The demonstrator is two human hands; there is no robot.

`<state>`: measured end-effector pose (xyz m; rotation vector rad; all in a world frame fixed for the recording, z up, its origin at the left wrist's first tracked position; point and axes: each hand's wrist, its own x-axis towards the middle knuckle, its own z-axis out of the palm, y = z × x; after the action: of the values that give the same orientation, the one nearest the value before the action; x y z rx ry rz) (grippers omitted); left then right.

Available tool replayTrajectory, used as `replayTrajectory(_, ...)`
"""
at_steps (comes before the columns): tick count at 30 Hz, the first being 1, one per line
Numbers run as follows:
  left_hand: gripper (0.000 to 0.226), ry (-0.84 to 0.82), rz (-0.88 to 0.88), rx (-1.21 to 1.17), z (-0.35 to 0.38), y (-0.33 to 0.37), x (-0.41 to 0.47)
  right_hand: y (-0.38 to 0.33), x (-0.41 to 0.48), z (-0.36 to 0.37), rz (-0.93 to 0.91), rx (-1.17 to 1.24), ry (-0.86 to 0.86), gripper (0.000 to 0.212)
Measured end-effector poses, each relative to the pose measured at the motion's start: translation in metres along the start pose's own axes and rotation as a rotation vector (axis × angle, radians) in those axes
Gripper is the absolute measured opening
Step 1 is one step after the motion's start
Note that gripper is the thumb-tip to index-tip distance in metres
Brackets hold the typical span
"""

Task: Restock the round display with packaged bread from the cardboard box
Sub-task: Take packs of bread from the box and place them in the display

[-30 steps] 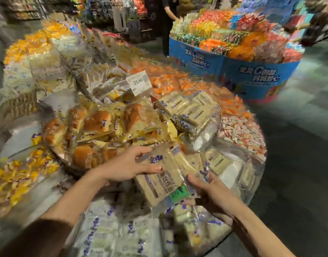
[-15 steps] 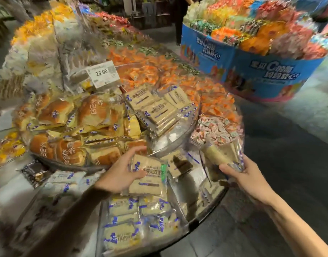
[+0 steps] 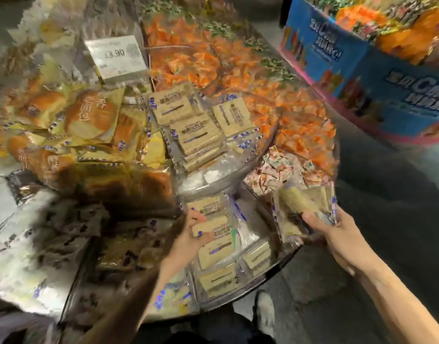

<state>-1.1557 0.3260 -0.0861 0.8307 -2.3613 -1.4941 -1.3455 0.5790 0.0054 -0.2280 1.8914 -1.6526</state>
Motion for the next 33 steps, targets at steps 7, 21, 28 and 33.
replayTrajectory(7, 0.037, 0.176, -0.058, 0.03, 0.027, 0.045, 0.02, -0.01, 0.074, -0.056, 0.06, -0.242, -0.196, 0.1)
replayTrajectory(21, 0.031, 0.165, -0.028, 0.723, 0.035, -0.012, -0.015, -0.022, 0.067, -0.047, 0.302, 0.011, -0.413, 0.067)
replayTrajectory(28, 0.053, 0.272, -0.017, 0.946, 0.049, -0.014, -0.02, -0.023, 0.056, -0.021, 0.435, 0.141, -0.394, 0.067)
replayTrajectory(33, 0.055, 0.27, 0.029, 0.904, 0.051, -0.017, -0.024, -0.012, 0.055, -0.005, 0.463, 0.135, -0.482, 0.099)
